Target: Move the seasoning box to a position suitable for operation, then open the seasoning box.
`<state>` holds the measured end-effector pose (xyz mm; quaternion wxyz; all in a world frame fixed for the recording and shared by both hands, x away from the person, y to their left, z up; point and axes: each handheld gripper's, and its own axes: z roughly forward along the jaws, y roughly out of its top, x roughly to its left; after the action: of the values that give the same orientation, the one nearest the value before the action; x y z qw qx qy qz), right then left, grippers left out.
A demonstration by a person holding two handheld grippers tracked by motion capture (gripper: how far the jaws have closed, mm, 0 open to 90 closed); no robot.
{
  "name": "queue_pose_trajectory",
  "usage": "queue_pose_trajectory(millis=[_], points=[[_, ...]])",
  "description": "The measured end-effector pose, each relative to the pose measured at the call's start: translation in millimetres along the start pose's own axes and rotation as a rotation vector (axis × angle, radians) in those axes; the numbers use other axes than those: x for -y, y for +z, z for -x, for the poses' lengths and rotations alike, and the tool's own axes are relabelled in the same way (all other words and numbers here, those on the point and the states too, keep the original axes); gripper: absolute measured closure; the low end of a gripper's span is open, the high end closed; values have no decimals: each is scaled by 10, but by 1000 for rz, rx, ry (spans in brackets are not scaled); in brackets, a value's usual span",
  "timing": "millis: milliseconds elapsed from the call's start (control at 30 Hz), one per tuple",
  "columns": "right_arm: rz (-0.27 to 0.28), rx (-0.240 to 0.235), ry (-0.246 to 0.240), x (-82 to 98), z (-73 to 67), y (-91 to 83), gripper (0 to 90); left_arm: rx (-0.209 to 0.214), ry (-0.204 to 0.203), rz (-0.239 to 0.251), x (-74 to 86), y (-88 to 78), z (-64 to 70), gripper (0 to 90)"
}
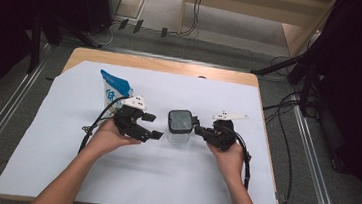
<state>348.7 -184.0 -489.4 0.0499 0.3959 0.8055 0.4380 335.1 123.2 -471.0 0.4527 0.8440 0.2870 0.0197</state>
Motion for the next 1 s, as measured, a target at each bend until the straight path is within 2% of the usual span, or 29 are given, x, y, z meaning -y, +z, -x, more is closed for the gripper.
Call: queue_pose_trajectory(millis=[100,133,200,233,367,400,433,500,600,633,700,767,900,1000], points=[[17,-6,1,18,-9,-7,848,16,18,10,-6,51,3,249],[18,-9,10,23,-15,-16,835,-9,30,-2,-10,71,12,259],[25,-7,12,28,-20,-23,822,-8,37,-14,-14,89,7,266],[28,-1,6,36,-32,-53,821,-1,26,-17,-14,121,-9,292],[50,13,7,51,-33,-125,827,-11,17,-10,-21,162,-37,282],[56,13,6,56,-20,-134,833,-18,23,-5,-27,168,-41,282],[57,19,16,60,-9,-146,852,-48,43,-3,-33,175,-31,282],[70,15,39,57,39,-157,900,-64,74,-6,-40,188,-13,292],[70,26,47,30,88,-165,900,-23,42,-11,-57,192,-31,301],[64,34,36,16,99,-163,900,-23,42,-11,-57,192,-31,297],[72,40,43,3,124,-161,900,4,38,-12,-64,208,-43,269],[61,52,37,-9,150,-151,900,50,36,-34,-60,248,-52,227],[63,48,56,2,196,-132,900,54,51,-16,-56,307,-65,195],[47,47,51,8,188,-85,900,38,53,-7,-61,320,-95,191]])
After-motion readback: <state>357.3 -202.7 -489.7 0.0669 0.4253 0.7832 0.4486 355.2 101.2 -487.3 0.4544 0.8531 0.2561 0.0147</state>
